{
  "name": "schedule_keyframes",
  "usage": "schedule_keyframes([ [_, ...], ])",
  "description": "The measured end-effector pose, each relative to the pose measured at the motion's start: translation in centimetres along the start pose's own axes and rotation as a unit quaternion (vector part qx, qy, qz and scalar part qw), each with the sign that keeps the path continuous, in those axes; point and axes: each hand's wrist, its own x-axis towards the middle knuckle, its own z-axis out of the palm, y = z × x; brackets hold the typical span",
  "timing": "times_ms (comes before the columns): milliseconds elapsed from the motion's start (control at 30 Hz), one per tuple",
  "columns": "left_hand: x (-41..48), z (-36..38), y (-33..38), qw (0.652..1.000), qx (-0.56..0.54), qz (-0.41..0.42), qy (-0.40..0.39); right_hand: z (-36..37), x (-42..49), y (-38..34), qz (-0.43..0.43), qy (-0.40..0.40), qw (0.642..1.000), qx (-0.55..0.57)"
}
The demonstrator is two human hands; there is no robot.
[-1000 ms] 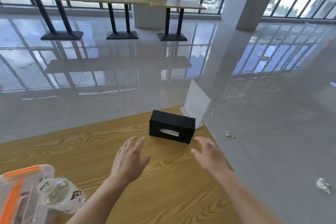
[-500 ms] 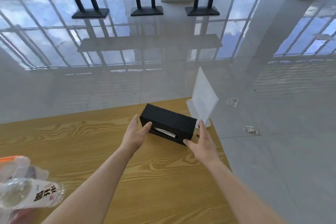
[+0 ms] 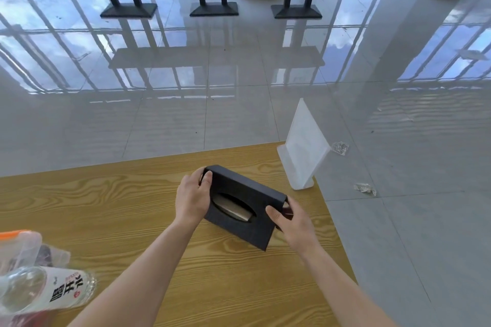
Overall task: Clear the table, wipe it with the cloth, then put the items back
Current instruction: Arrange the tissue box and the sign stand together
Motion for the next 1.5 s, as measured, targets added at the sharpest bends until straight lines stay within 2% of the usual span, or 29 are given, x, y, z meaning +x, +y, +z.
schedule_keyframes([
  [133,-0.2,0.5,0.2,0.998,0.065,-0.008,-0.025,0.5,-0.1,0.9,0.065,-0.018,0.995,0.076],
  [233,-0.1,1.3,0.8,0.993,0.111,0.002,-0.048,0.4,0.6,1.0,0.102,-0.009,0.991,0.087],
  [333,0.1,1.8,0.8,0.992,0.113,-0.009,-0.062,0.3,1.2,1.1,0.118,0.012,0.991,0.062],
  [500,0.0,1.9,0.4,0.992,0.106,-0.022,-0.066,0.1,1.0,1.1,0.077,0.029,0.997,0.006],
  [767,-0.5,0.4,-1.7,0.994,0.037,-0.051,-0.085,-1.6,-1.1,1.2,0.058,0.045,0.996,-0.044],
  [967,-1.9,0.5,-2.1,0.990,-0.017,-0.060,-0.124,-0.4,-2.5,1.0,0.021,-0.027,0.994,-0.099],
  [1100,-2.6,0.4,-1.8,0.991,-0.014,-0.064,-0.117,0.3,-1.9,1.1,0.014,-0.021,0.988,-0.151],
  [1367,-4.7,0.1,-2.6,0.992,0.006,0.000,-0.124,-1.3,-1.2,-0.3,-0.010,-0.020,0.973,-0.230],
  [1500,-4.7,0.4,-3.6,0.987,0.076,0.041,-0.132,-1.4,-1.2,-0.5,-0.026,-0.014,0.970,-0.242],
])
